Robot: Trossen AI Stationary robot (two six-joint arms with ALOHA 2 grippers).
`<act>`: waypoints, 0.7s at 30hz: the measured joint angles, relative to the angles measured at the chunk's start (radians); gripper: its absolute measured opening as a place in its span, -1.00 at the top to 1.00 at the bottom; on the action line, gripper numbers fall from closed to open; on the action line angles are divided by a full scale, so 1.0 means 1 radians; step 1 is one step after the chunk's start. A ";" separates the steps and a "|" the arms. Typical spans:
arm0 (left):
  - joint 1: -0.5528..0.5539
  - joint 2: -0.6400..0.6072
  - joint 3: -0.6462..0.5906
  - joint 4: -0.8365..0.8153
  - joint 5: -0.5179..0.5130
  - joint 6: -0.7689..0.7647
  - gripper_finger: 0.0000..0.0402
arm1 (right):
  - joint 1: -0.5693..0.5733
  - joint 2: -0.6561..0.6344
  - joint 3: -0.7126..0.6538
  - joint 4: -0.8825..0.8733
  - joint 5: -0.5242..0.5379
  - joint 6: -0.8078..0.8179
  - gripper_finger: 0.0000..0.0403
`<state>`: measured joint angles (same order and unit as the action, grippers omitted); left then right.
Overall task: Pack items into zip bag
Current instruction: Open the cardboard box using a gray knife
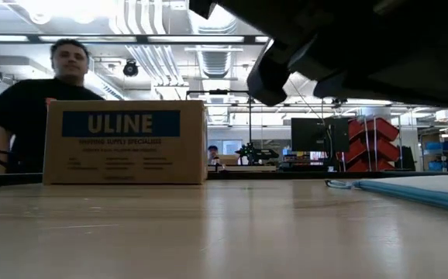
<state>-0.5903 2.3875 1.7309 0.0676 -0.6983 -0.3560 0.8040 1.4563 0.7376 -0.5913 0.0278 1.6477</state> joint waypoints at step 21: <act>-0.007 -0.064 0.000 -0.407 -0.112 -0.075 1.00 | -0.470 0.021 0.000 0.206 -0.003 -0.805 -0.20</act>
<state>-0.5976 2.3232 1.7313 -0.3392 -0.8106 -0.4308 0.3343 1.4776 0.7377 -0.3851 0.0245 0.8430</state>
